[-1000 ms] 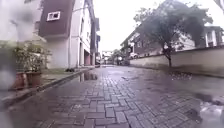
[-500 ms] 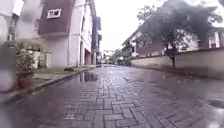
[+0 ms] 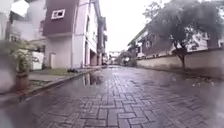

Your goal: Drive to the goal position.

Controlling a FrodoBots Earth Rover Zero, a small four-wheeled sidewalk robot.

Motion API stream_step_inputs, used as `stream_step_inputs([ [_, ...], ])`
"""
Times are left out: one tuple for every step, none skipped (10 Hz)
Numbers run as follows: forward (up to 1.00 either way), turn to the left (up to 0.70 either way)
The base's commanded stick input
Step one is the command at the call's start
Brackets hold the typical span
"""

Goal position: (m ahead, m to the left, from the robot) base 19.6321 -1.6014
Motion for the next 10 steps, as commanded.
stream_step_inputs([
  [0.7, 0.0],
  [0.7, 0.0],
  [0.7, 0.0],
  [0.7, 0.0],
  [0.7, 0.0],
  [0.7, 0.0],
  [0.7, 0.0],
  [0.7, 0.0],
  [0.7, 0.0],
  [0.7, 0.0],
])
